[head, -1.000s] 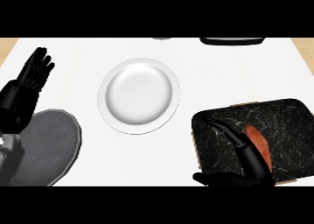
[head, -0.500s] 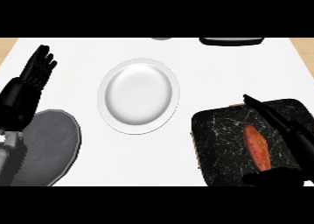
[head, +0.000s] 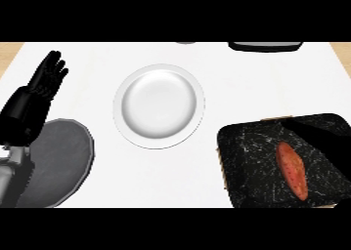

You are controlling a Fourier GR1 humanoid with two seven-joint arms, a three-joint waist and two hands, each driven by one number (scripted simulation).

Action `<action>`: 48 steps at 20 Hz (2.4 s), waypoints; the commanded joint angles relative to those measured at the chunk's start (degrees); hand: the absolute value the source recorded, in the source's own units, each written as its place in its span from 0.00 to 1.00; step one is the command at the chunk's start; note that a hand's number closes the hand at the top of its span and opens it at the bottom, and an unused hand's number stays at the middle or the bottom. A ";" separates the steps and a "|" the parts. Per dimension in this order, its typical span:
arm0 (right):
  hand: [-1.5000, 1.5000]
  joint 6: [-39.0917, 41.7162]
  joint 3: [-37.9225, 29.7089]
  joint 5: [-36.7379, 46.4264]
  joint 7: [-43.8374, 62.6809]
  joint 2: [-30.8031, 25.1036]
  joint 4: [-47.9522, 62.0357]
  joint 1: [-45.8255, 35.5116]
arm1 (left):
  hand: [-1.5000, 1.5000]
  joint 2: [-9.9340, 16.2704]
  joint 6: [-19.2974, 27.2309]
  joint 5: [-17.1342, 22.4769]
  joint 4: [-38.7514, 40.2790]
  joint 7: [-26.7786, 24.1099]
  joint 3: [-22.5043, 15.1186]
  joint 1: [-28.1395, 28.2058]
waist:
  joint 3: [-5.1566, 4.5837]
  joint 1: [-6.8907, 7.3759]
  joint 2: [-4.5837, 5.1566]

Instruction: Pick the sweet potato from the tray and place it in the plate

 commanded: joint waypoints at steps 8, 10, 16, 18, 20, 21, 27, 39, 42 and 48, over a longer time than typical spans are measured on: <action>0.00 9.53 2.97 9.16 10.97 9.41 3.04 -1.89 | 0.50 -3.39 -0.89 -3.59 2.04 -2.13 0.33 0.29 | 0.22 -0.66 -0.01; 0.00 11.56 3.71 11.23 12.55 11.76 7.96 -5.02 | 0.50 -1.32 -1.72 -2.81 0.68 0.57 2.24 -1.90 | 0.23 -0.25 0.05; 0.00 17.24 0.95 15.14 11.37 14.40 12.54 -3.95 | 0.50 -3.91 -1.14 -4.08 -1.97 2.55 2.23 -0.52 | 0.23 -0.55 -0.01; 0.00 16.94 -0.06 17.14 7.45 13.31 14.19 -0.56 | 0.50 -3.48 -1.78 -3.53 -2.83 2.81 3.39 -0.11 | 0.24 -0.67 -0.02; 0.00 19.32 -3.32 16.54 7.86 13.59 12.82 -0.27 | 0.50 -3.75 -3.72 -3.85 -1.16 -1.53 4.37 2.91 | 0.22 -0.70 -0.03; 0.00 18.21 -1.22 19.94 7.60 17.52 14.94 -0.53 | 0.50 -6.12 -1.68 -6.23 -0.26 -1.51 2.54 2.22 | 0.23 -0.62 0.02; 0.00 19.25 -0.95 25.68 0.49 22.09 22.80 0.45 | 0.50 -4.99 -3.70 -4.99 -1.09 3.72 5.13 -2.13 | 0.25 -0.53 0.07; 1.00 11.47 -1.31 38.04 -4.99 31.35 26.19 1.84 | 0.50 -7.77 -4.52 -7.82 -1.35 2.38 4.90 -0.73 | 0.28 -0.56 0.04; 1.00 7.41 -3.18 42.39 -9.77 27.86 26.17 1.39 | 0.50 -5.02 -7.75 -4.33 -4.15 2.64 8.30 2.02 | 0.26 -0.30 -0.08; 1.00 2.74 -7.19 46.96 -13.21 27.79 27.53 -2.86 | 0.50 -6.86 -6.02 -6.60 2.12 3.32 7.92 -3.78 | 0.23 -0.81 0.04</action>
